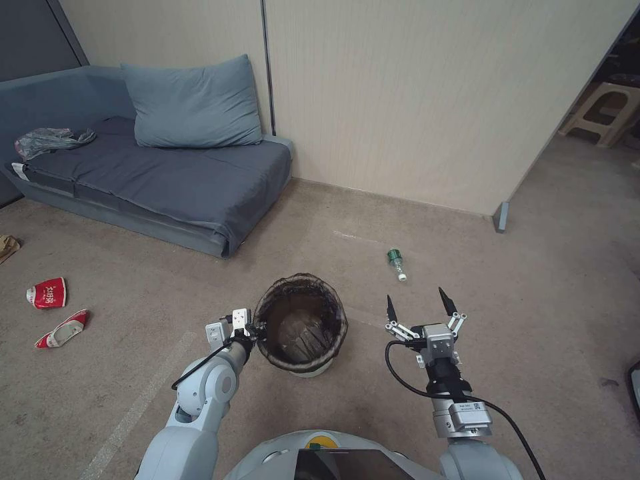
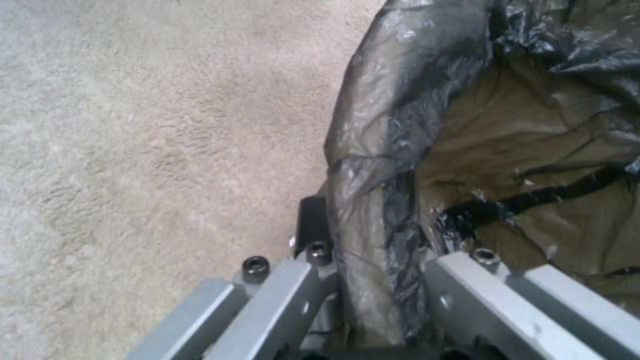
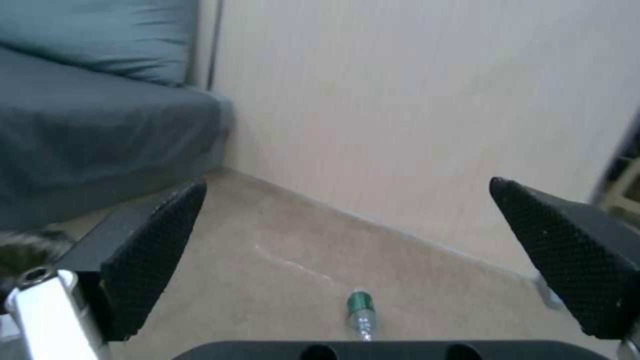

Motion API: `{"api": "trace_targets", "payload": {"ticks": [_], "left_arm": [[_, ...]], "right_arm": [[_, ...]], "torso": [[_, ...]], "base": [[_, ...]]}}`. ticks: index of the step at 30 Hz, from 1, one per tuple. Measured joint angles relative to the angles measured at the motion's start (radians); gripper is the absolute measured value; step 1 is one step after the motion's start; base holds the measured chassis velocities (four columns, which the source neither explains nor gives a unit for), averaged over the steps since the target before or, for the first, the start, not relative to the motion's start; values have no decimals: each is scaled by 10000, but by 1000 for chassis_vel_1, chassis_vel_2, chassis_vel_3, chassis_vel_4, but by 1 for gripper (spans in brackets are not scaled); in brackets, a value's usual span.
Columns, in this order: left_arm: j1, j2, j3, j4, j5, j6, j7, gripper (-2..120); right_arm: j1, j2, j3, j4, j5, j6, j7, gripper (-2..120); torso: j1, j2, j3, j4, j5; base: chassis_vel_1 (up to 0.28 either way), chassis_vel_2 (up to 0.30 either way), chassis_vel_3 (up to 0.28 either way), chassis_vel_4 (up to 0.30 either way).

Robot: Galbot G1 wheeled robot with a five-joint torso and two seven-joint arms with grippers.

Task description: Pick up the trash bin, then pick up the garbage from the floor and place it into the trash bin.

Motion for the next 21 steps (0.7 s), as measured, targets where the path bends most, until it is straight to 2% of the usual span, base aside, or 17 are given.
{"api": "trace_targets", "payload": {"ticks": [13,21], "left_arm": [[120,-123,-71,-98,98,-4,-80,0],[563,-324,-250,-901,697,-101,-137,0]], "right_arm": [[18,0,-229,-38,243,236,417,100],[23,1,-251,-38,256,281,436,100]], "torso": [[0,-1,3,-2,-7],[1,-2,5,-5,-9]], "base": [[0,0,0,0],[0,0,0,0]]}}
